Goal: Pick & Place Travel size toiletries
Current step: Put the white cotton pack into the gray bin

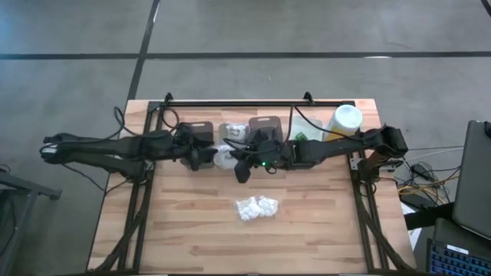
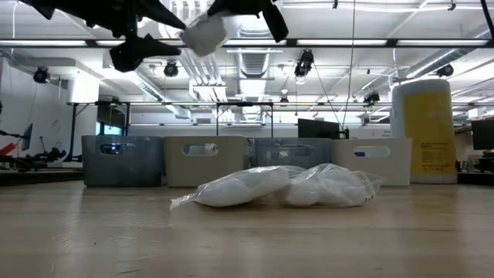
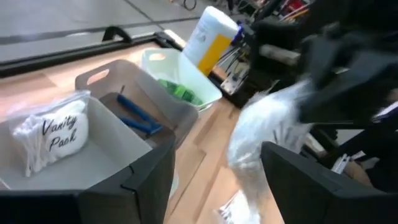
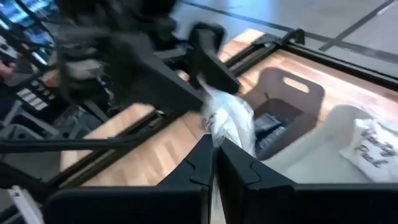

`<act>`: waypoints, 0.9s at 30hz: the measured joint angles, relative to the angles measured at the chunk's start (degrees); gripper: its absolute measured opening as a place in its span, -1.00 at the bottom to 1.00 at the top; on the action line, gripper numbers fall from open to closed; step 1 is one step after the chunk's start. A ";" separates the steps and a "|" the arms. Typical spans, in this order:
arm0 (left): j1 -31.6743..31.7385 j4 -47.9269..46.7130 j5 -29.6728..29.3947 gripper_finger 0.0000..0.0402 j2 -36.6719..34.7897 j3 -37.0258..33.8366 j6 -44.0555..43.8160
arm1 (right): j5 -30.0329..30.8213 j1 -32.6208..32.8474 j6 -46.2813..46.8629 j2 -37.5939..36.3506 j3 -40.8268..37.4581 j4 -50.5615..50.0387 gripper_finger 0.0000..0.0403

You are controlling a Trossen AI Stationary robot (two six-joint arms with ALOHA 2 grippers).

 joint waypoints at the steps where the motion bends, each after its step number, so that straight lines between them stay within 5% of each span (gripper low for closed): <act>1: 0.33 0.72 0.62 0.21 0.68 -0.15 0.04 | 0.01 0.16 0.00 0.00 0.24 0.30 -0.96; 6: 0.67 10.94 6.38 0.21 4.18 -0.44 2.46 | 0.00 0.36 0.00 0.00 0.38 0.31 -0.96; 18: 0.76 12.08 10.62 0.15 4.10 -0.53 5.90 | 1.42 0.75 0.17 -0.26 0.53 -3.87 -0.96; 27: 0.76 12.06 11.41 -0.62 5.34 -0.51 10.16 | 2.89 0.49 0.02 0.20 0.50 -3.71 -0.96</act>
